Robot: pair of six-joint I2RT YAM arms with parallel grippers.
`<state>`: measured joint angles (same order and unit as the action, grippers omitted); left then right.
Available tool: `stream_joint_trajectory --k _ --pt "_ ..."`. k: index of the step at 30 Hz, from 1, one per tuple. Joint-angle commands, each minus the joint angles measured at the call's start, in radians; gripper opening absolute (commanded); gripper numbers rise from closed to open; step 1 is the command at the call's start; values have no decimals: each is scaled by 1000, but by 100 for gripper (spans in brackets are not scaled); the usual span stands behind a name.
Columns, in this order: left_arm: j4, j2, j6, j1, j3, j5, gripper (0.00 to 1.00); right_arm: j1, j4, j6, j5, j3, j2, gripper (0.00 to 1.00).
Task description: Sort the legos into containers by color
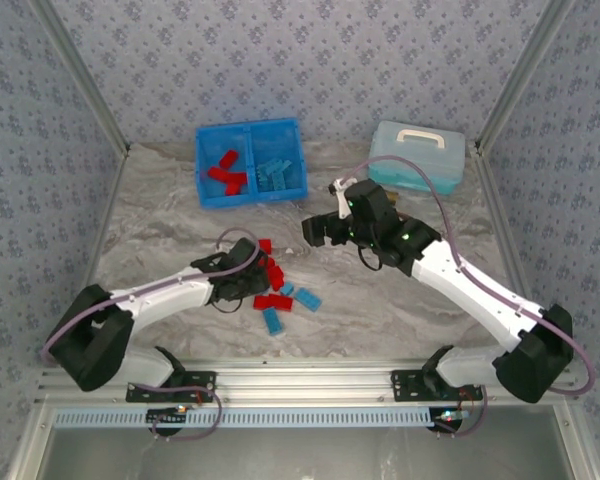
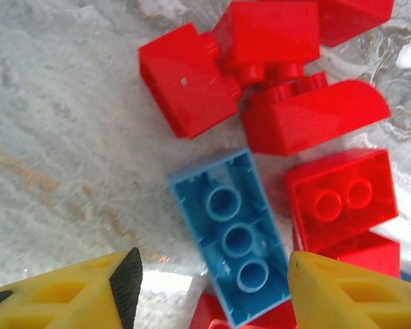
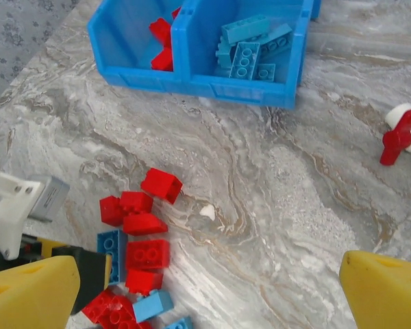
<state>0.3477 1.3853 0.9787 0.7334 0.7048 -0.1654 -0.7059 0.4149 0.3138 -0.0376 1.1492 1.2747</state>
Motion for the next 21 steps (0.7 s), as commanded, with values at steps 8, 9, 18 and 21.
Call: stream_joint_trajectory --k 8,9,18,21 --pt "-39 93 40 4 42 -65 52 -46 -10 77 -14 -70 -65 100" --pt "-39 93 42 4 36 -64 51 -48 -9 77 -19 -69 -68 100" --pt "4 98 35 3 1 -70 38 -62 4 73 -45 -45 -67 100" --pt "57 53 13 -2 31 -97 31 -69 14 77 -54 -38 -69 100"
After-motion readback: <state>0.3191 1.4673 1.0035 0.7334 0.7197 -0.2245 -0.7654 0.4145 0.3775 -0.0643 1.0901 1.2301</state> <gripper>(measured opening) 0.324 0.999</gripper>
